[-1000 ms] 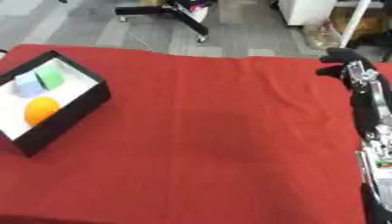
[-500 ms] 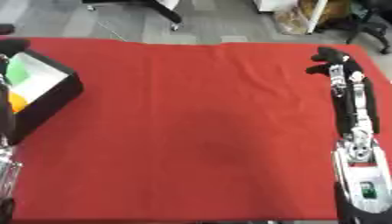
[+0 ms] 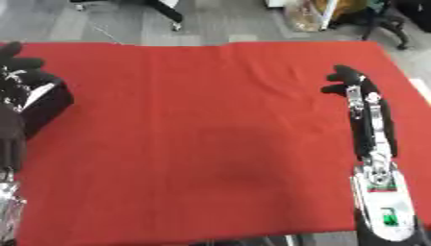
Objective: Pick up the objects with one hand, pass them to the other hand, and then place them into the box on the other side of the table.
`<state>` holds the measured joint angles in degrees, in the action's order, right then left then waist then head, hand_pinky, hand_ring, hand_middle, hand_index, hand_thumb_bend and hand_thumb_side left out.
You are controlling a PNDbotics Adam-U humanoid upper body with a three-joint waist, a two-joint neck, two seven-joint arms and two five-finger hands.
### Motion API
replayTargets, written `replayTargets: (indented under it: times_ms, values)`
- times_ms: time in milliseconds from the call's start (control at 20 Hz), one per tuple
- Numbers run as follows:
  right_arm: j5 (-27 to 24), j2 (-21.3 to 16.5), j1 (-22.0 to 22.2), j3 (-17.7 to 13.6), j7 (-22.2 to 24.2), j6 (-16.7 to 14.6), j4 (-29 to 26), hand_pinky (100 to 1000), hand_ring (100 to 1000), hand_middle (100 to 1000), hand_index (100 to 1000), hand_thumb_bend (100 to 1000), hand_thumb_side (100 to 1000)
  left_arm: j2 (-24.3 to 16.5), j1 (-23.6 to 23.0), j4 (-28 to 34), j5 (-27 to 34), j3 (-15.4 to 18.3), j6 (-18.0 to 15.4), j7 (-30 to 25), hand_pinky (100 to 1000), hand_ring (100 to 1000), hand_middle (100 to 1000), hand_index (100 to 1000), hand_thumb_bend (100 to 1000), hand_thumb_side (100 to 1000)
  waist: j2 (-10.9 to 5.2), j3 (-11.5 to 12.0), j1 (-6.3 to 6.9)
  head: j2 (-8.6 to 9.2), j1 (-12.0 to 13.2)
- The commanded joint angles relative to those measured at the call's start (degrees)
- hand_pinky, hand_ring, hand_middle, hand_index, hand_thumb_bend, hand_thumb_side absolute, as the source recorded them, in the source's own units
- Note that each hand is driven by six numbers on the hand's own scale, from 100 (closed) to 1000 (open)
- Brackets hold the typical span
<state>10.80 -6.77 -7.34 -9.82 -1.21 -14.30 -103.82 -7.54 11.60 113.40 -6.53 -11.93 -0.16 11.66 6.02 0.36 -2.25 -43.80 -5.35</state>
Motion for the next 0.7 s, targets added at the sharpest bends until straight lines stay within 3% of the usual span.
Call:
replayTargets:
  times_ms: [50, 250, 450, 600, 650, 700]
  values:
    - [0.1, -0.5, -0.4, 0.2, 0.9, -0.2, -0.4, 792, 628, 664, 806, 181, 1000, -0.3, 0.3, 1.2, -0.7, -0.1, 0.2, -1.0, 767, 599, 634, 853, 345, 1000, -0.65, -0.1, 0.07, -0.32, -0.4]
    - [0.4, 0.0, -0.2, 0.0, 1.1, 0.0, -0.4, 792, 627, 663, 806, 156, 1000, -0.9, 0.3, 1.2, -1.1, -0.3, 0.1, -1.5, 767, 598, 635, 855, 336, 1000, -1.08, -0.7, 0.39, -0.32, -0.1]
    - [1.0, 0.2, 0.9, 0.4, 1.6, 0.0, -0.3, 792, 626, 662, 806, 150, 1000, -1.4, -0.4, 1.2, -1.5, -0.2, 0.1, -1.7, 767, 599, 638, 857, 332, 1000, -1.3, -3.2, 0.69, -0.32, -0.7]
    - [1.0, 0.5, 1.4, 0.4, 1.7, -0.1, -0.1, 791, 624, 660, 804, 149, 1000, -1.4, -0.6, 1.2, -1.8, -0.2, 0.1, -1.6, 767, 598, 637, 857, 333, 1000, -0.72, -2.5, 0.68, -0.32, -1.0]
    - [0.9, 0.5, 1.5, 0.5, 1.8, -0.1, -0.1, 791, 624, 659, 804, 100, 1000, -1.3, -0.4, 1.2, -1.9, -0.2, 0.1, -1.5, 766, 598, 637, 857, 332, 1000, -0.43, -1.5, 0.64, -0.32, -0.9]
    - [0.9, 0.5, 1.5, 0.7, 1.9, -0.1, 0.1, 791, 623, 659, 804, 145, 1000, -1.3, -0.3, 1.2, -2.0, -0.1, 0.0, -1.4, 766, 597, 636, 857, 331, 1000, -0.3, -0.3, 0.49, -0.32, -0.6]
